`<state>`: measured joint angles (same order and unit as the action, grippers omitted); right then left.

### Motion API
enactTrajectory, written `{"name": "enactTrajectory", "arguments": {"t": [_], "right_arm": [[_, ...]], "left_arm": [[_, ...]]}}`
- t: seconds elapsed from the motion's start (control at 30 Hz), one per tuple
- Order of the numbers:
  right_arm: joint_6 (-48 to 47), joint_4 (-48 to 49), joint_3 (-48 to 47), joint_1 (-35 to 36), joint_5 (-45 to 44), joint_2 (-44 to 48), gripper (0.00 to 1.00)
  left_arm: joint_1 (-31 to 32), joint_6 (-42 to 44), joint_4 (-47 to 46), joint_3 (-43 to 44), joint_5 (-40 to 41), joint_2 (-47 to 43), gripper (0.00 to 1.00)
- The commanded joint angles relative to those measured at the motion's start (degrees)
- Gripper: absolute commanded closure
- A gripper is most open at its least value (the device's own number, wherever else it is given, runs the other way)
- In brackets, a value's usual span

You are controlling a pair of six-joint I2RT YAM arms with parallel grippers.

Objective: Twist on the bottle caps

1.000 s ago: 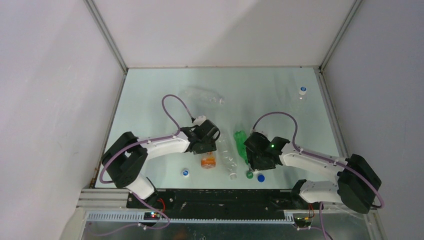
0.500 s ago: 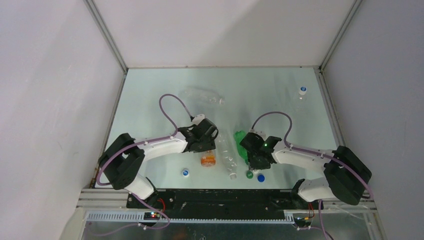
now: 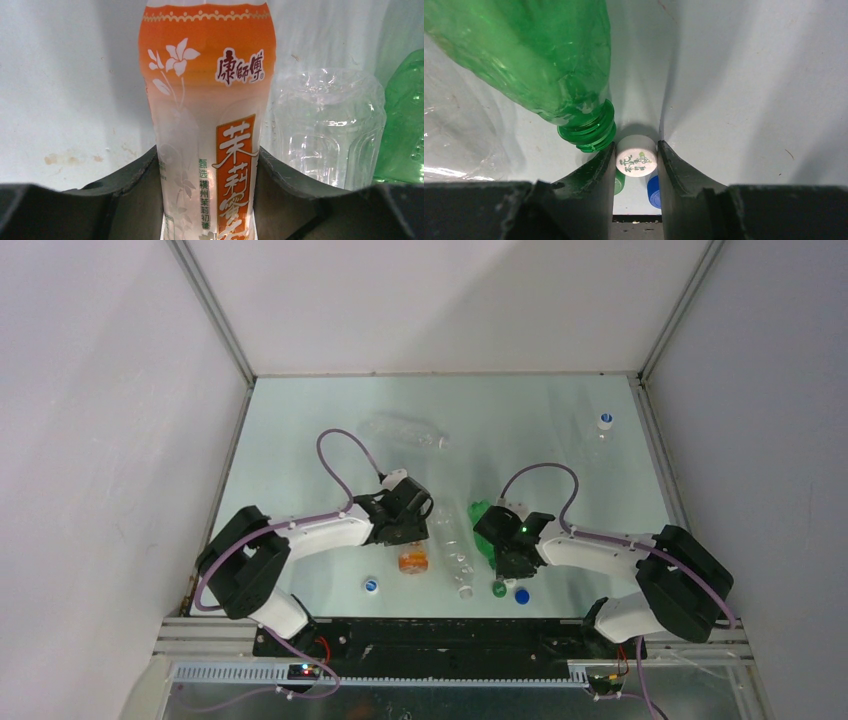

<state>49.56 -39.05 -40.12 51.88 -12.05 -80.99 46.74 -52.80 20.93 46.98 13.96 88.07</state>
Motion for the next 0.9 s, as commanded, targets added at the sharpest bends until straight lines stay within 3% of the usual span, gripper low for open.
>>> {"name": "enactTrajectory", "arguments": {"t": [0.0, 0.13, 0.53, 0.87], "right_arm": [[1.51, 0.86, 1.03, 0.59, -0.76, -1.67, 0.78], [1.33, 0.46, 1.04, 0.5, -1.6, -0.08, 0.87], [-1.72, 1.77, 1.01, -1.54, -3.85, -1.07, 0.88], [-5.07, 5.64, 1.07, -6.05, -2.36, -3.16, 0.86]], "left_arm": [[-1.07, 2.0, -2.42, -0.62, 0.49, -2.88, 0.57], [-1.46, 3.48, -2.79, -0.63, 1.85, -4.88, 0.58], [-1.75, 11.04, -3.69, 0.73, 7.43, -11.69, 0.6], [-1.74, 23.95, -10.24, -3.04, 11.29, -27.22, 0.66]]}}
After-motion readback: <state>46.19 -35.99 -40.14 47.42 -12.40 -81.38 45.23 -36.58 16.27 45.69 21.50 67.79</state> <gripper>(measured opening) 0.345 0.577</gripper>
